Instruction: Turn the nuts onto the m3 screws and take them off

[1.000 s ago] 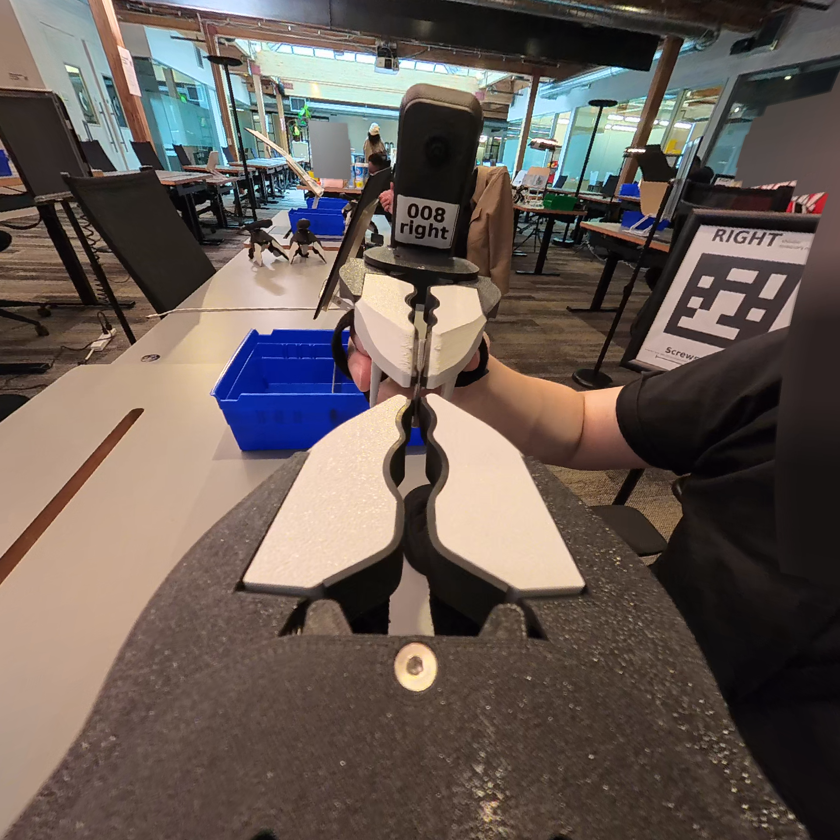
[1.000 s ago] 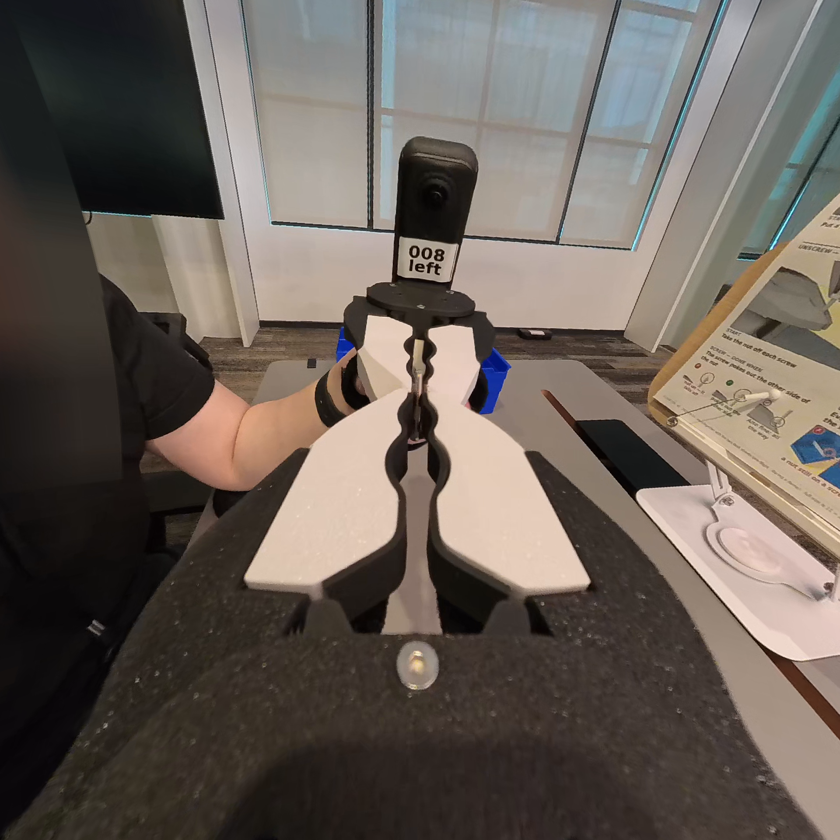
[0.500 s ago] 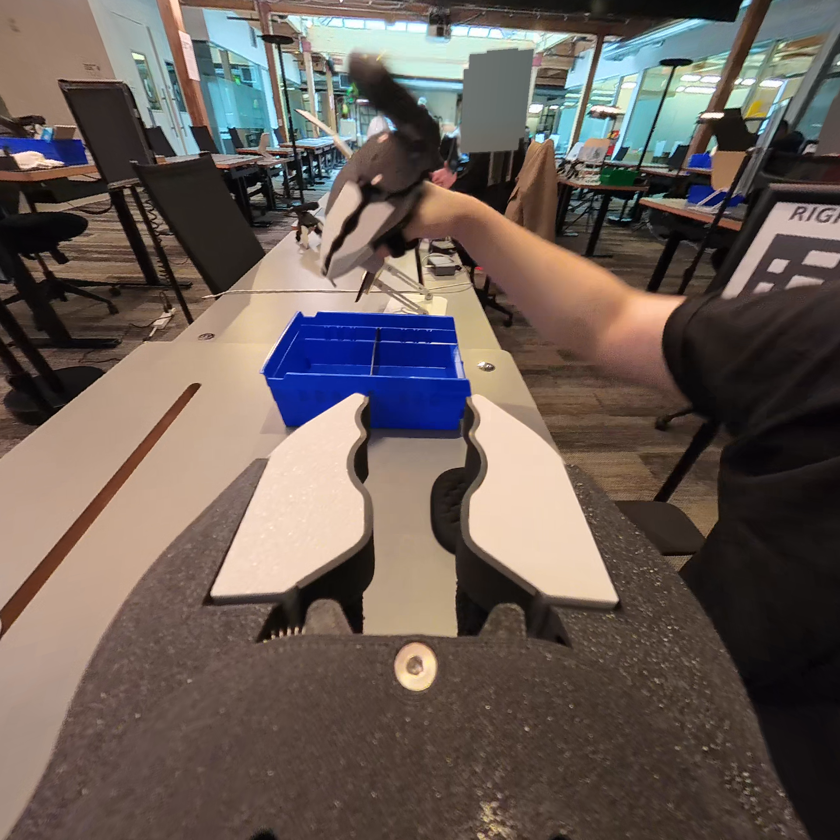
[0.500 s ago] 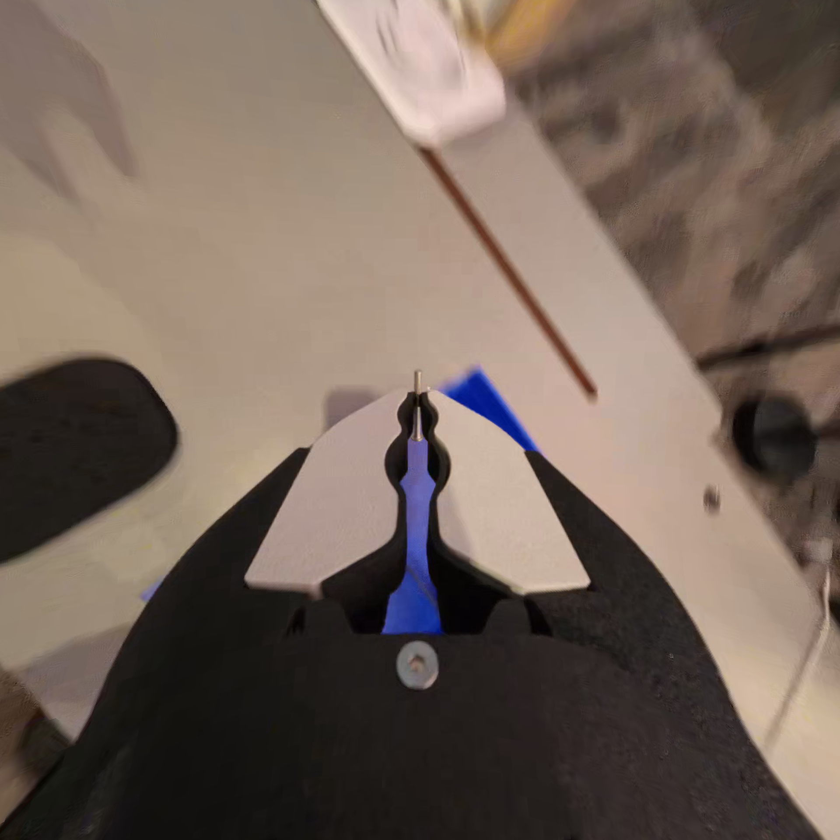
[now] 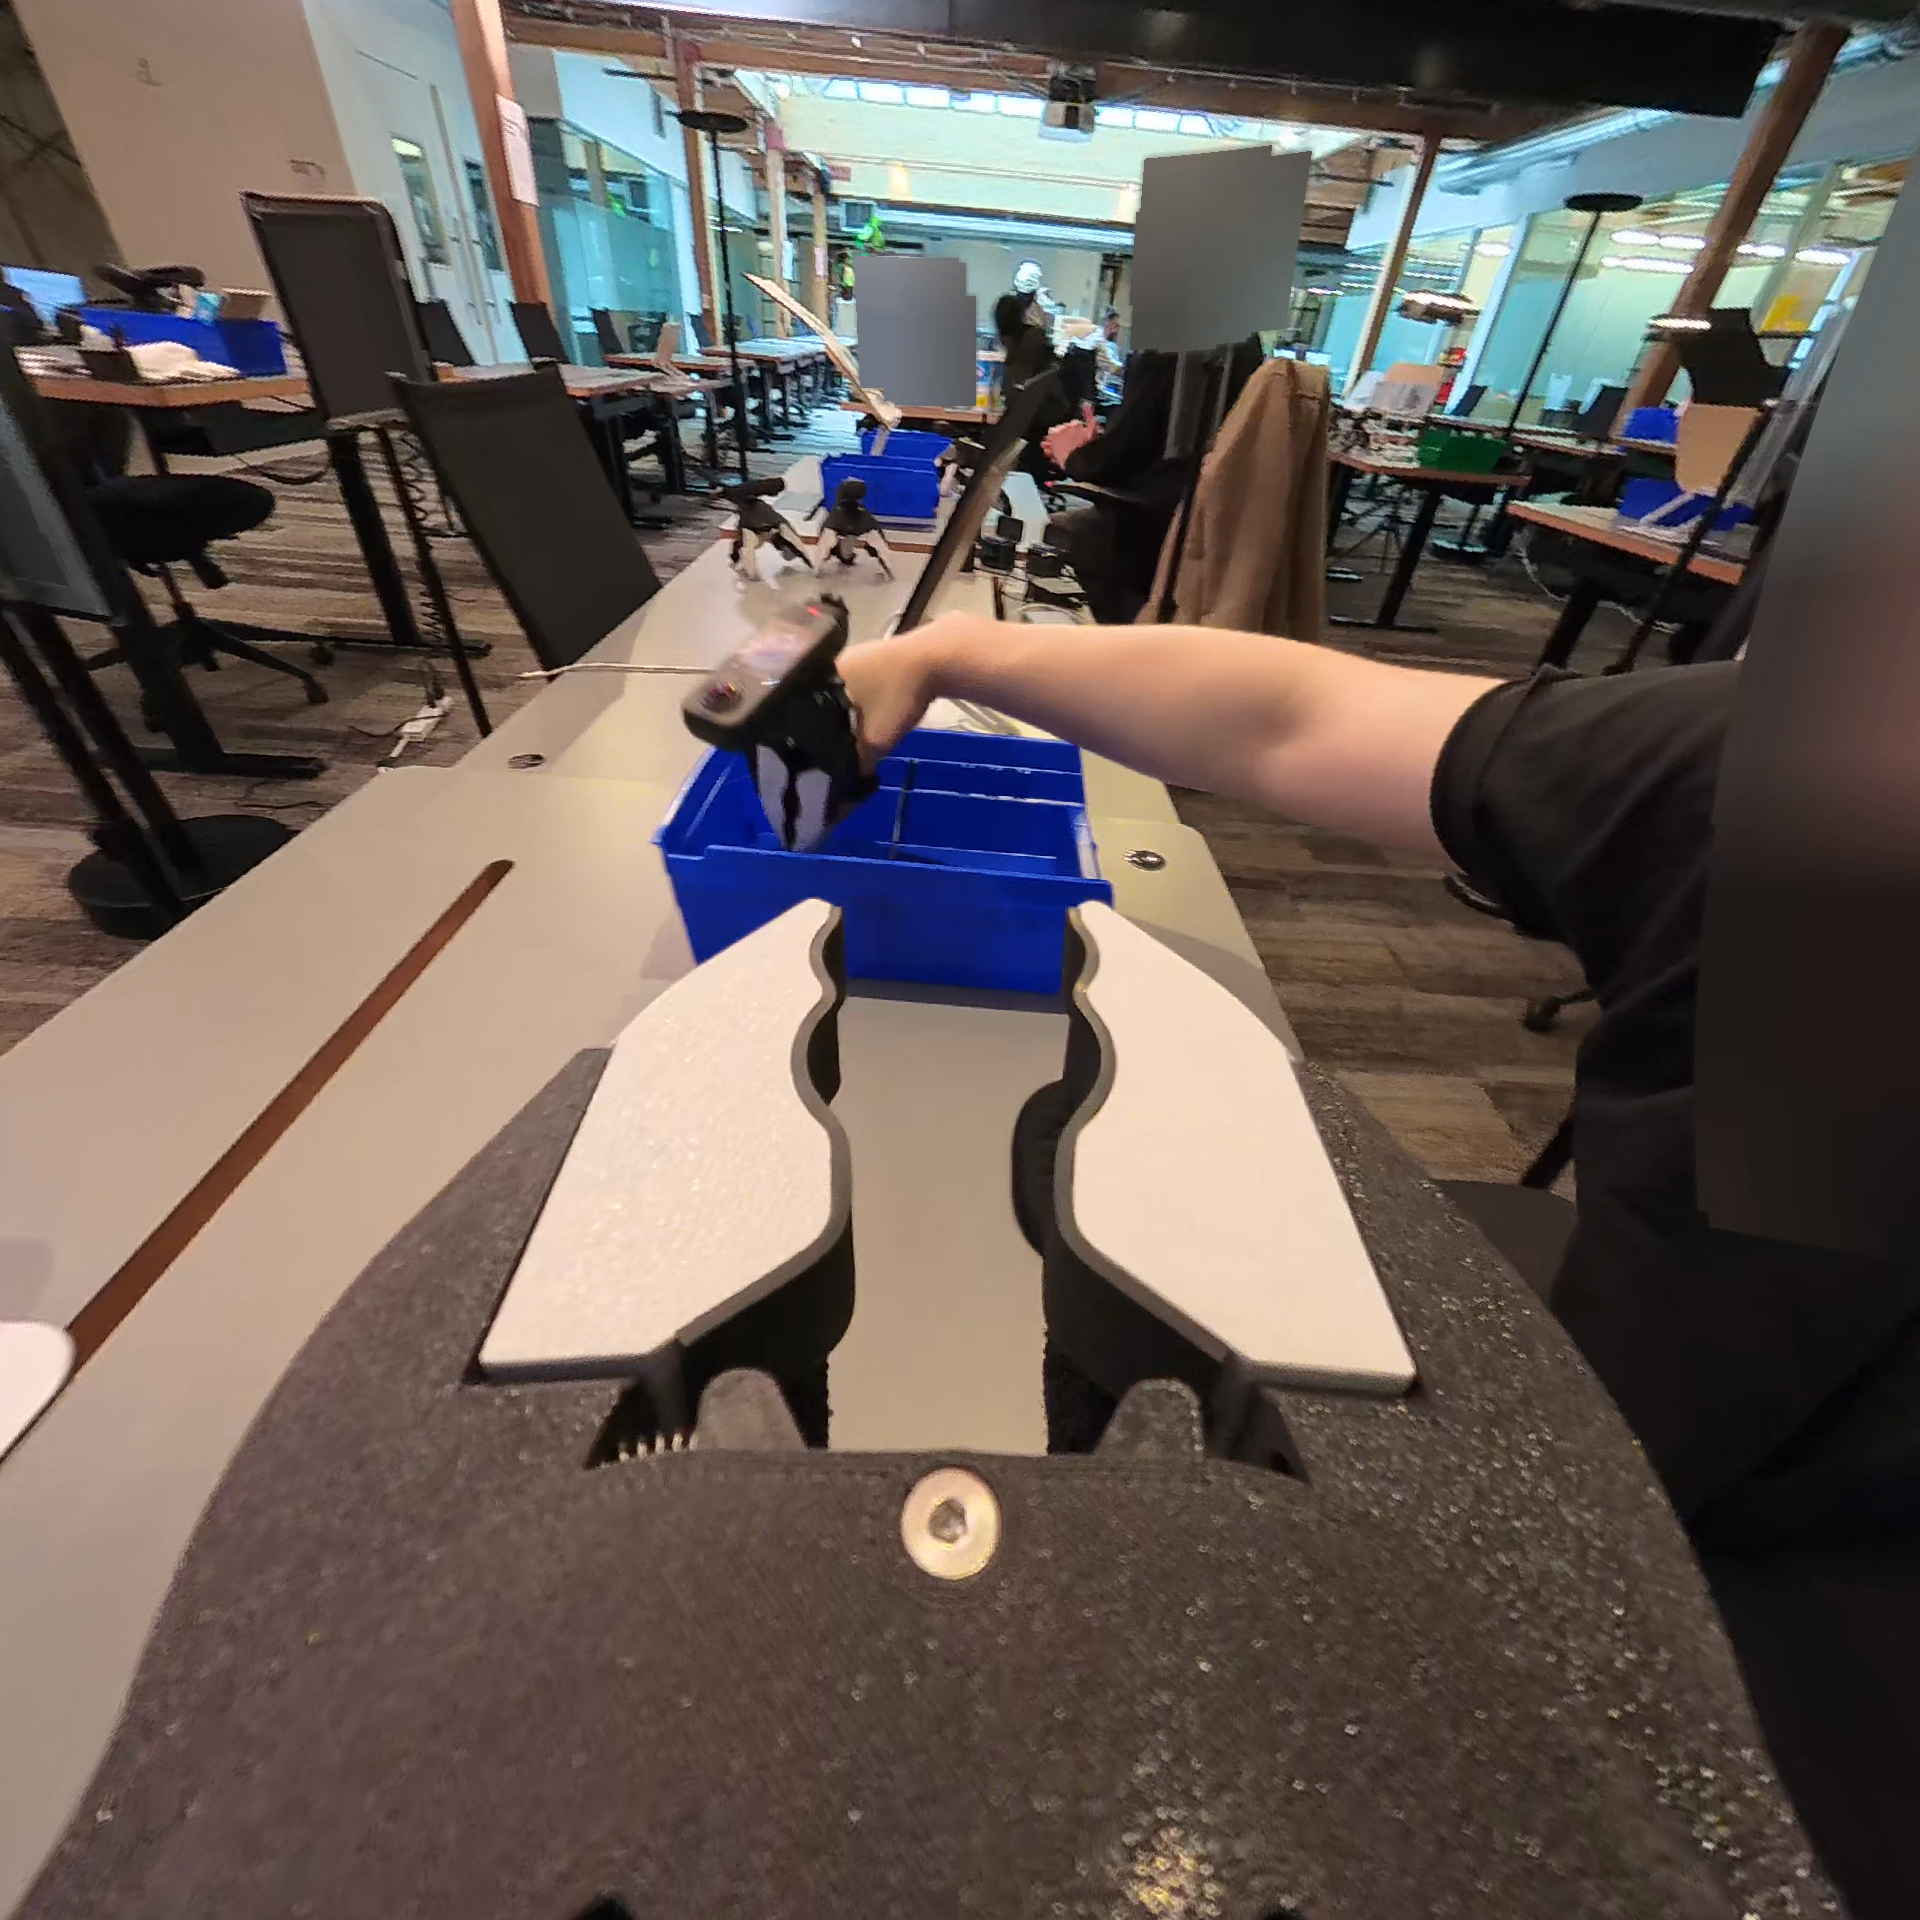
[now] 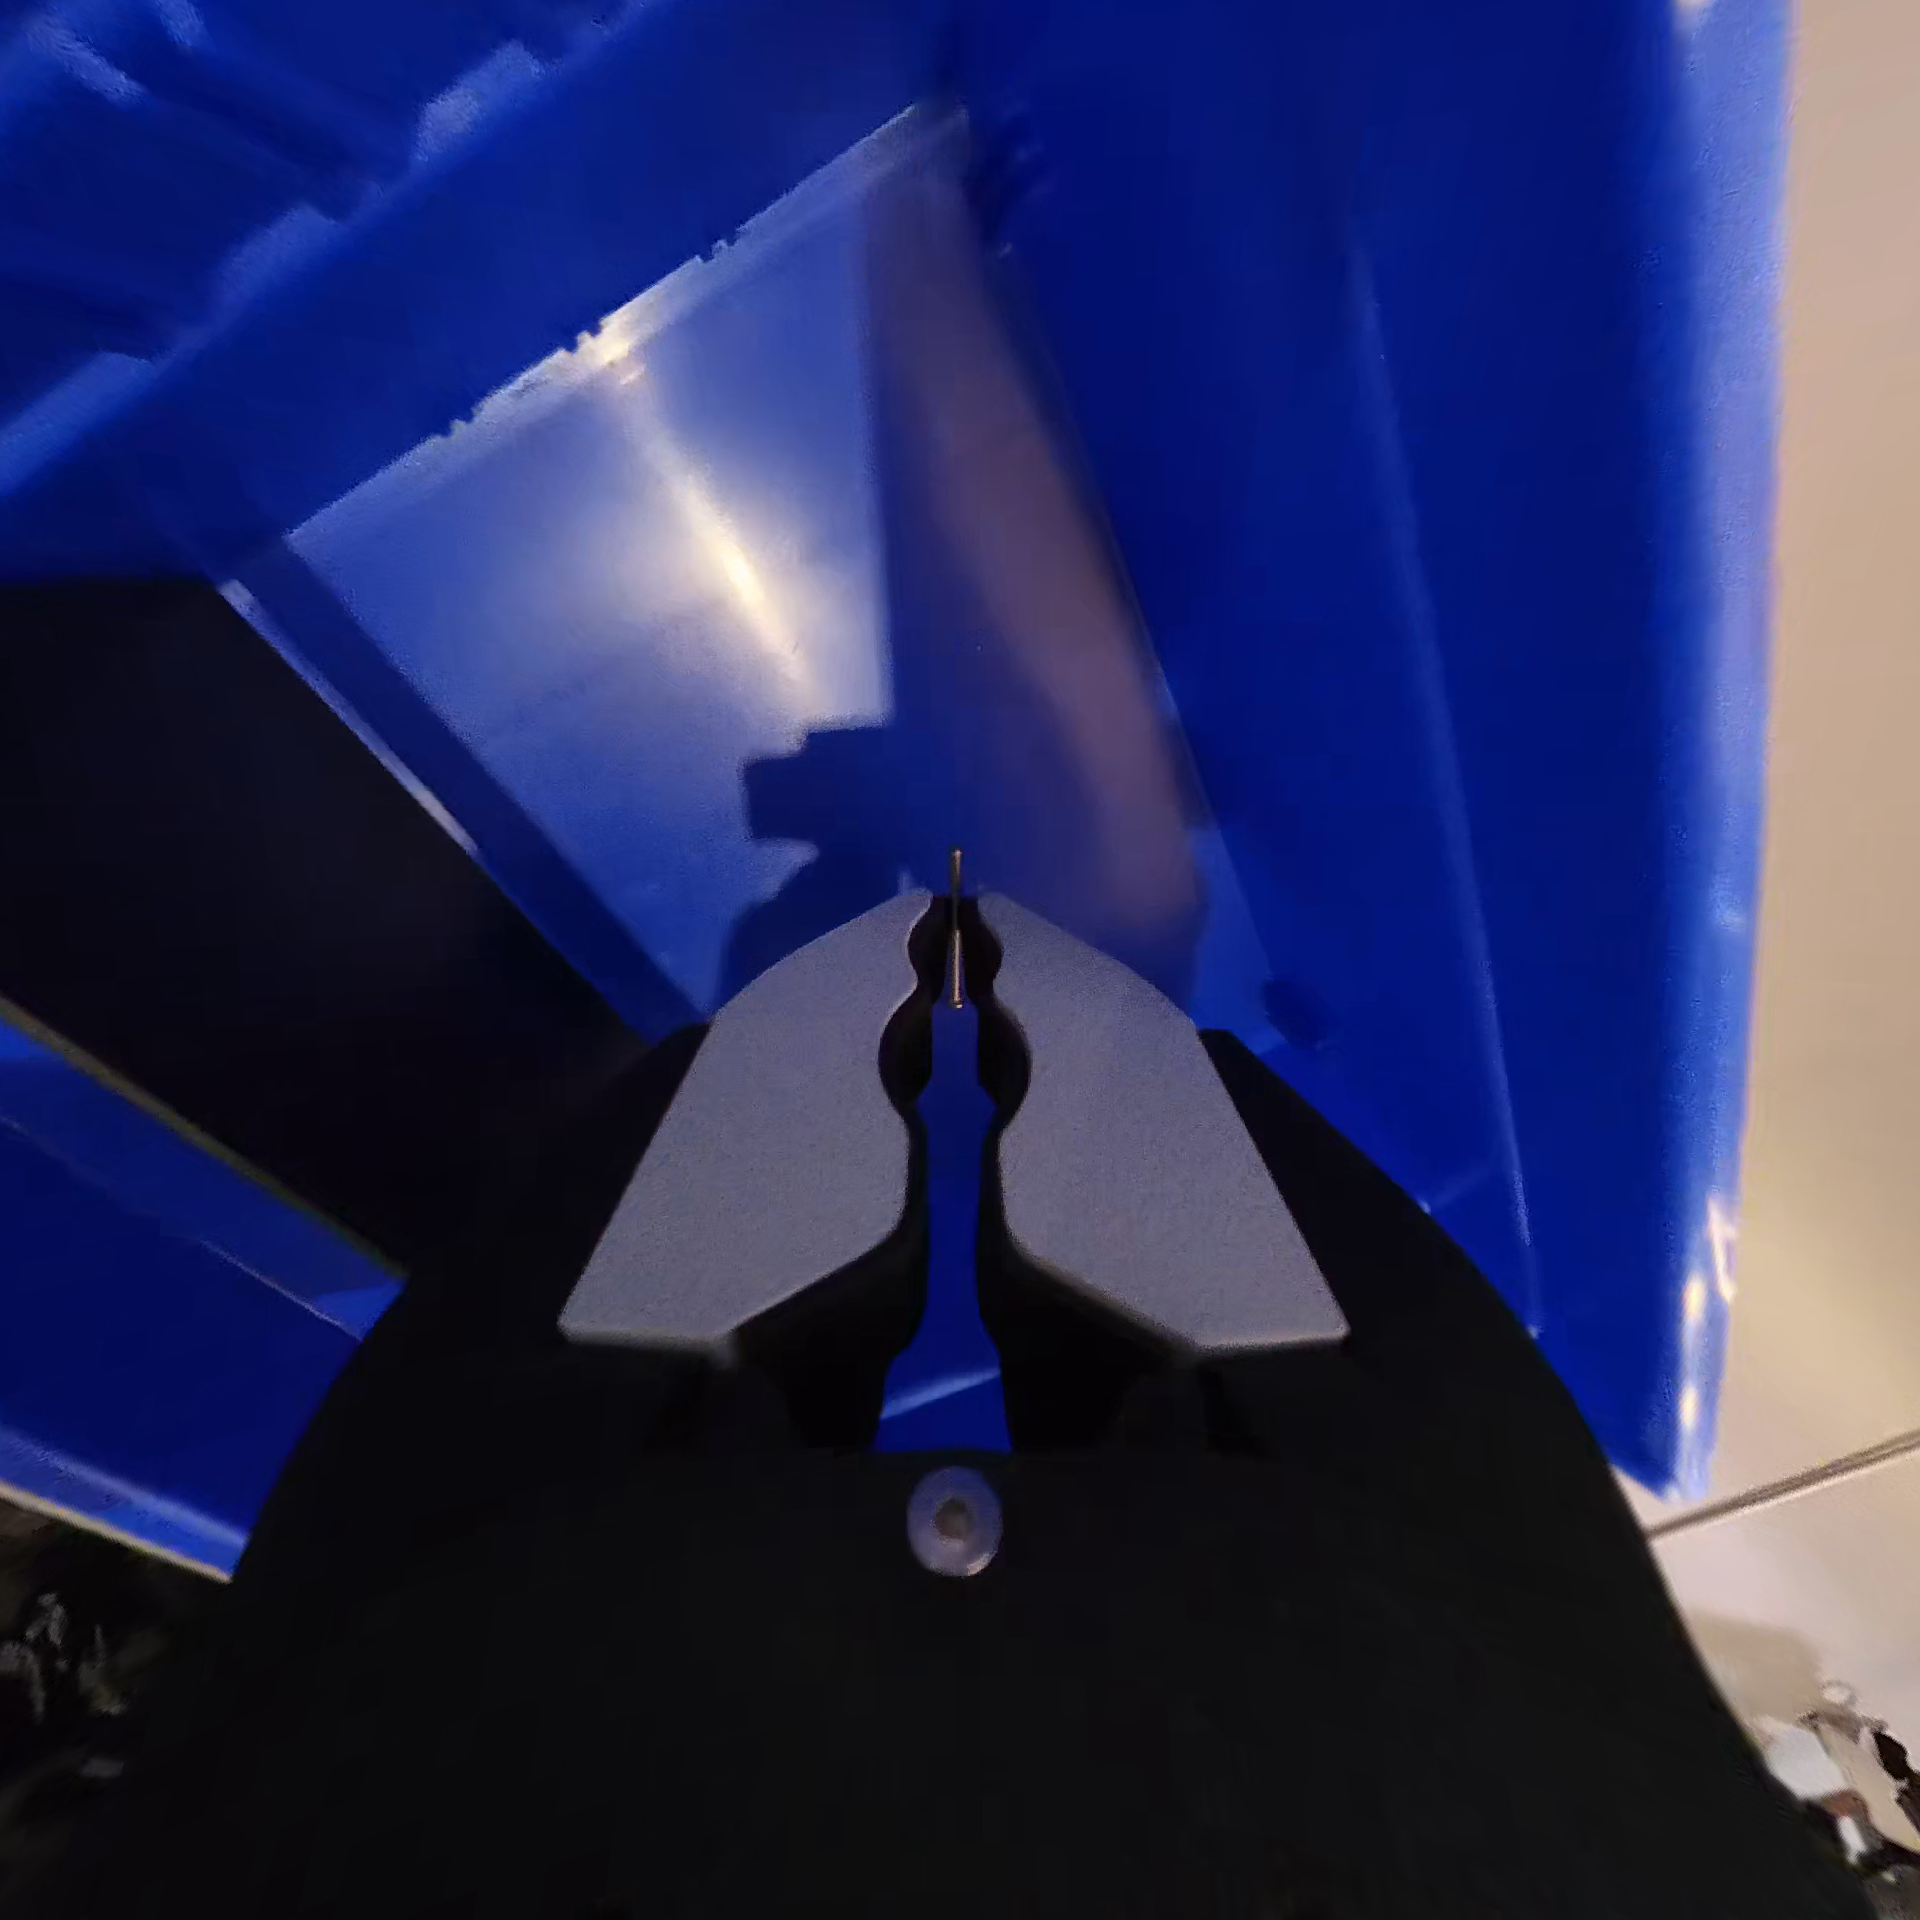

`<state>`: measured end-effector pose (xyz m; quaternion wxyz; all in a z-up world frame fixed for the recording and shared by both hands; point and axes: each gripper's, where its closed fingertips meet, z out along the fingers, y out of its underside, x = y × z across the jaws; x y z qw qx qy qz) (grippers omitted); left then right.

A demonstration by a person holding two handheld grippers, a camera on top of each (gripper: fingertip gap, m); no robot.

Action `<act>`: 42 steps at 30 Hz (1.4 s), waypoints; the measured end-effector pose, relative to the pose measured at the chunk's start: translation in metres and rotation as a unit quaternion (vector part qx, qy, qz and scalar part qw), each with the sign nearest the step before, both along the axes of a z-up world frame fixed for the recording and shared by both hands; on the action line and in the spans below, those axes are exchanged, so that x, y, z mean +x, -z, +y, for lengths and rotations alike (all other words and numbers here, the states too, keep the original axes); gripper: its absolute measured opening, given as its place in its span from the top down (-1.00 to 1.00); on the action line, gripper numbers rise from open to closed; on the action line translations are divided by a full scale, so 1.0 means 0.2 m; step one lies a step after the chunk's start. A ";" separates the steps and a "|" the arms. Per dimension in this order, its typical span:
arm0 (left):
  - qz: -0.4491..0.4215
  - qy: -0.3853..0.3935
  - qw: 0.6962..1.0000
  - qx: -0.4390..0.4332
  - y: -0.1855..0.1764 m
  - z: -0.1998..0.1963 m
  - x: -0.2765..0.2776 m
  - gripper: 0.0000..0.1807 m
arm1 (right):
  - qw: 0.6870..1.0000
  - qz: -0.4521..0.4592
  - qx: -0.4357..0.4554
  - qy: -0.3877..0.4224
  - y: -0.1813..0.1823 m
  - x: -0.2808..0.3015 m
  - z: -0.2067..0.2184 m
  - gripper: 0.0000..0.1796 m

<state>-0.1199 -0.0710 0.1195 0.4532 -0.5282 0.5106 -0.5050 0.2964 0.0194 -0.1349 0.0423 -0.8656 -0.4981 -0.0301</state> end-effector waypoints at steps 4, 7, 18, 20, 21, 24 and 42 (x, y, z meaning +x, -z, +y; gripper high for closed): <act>-0.006 -0.017 1.000 -0.002 -0.01 0.04 -0.03 0.56 | 0.999 -0.022 -0.020 -0.013 0.07 0.02 0.00 0.97; -0.011 -0.023 1.000 -0.006 -0.02 0.06 -0.05 0.56 | 0.999 -0.025 -0.031 -0.005 0.08 0.04 0.00 0.97; -0.006 -0.033 0.999 -0.006 -0.01 0.09 -0.07 0.56 | 0.999 -0.027 -0.028 -0.006 0.08 0.06 -0.01 0.96; -0.009 -0.034 0.999 -0.004 -0.02 0.08 -0.08 0.56 | 0.999 -0.025 -0.022 -0.004 0.08 0.06 0.00 0.93; -0.011 -0.035 0.999 -0.004 -0.03 0.08 -0.09 0.56 | 0.999 -0.025 -0.019 -0.002 0.08 0.06 0.00 0.92; -0.018 -0.041 0.999 -0.003 -0.05 0.09 -0.12 0.56 | 1.000 -0.022 -0.003 -0.004 0.05 0.05 0.00 0.91; 0.029 -0.230 0.968 0.100 -0.07 0.34 -0.30 0.57 | 0.804 0.327 0.497 -0.006 -1.38 -0.97 -0.05 0.86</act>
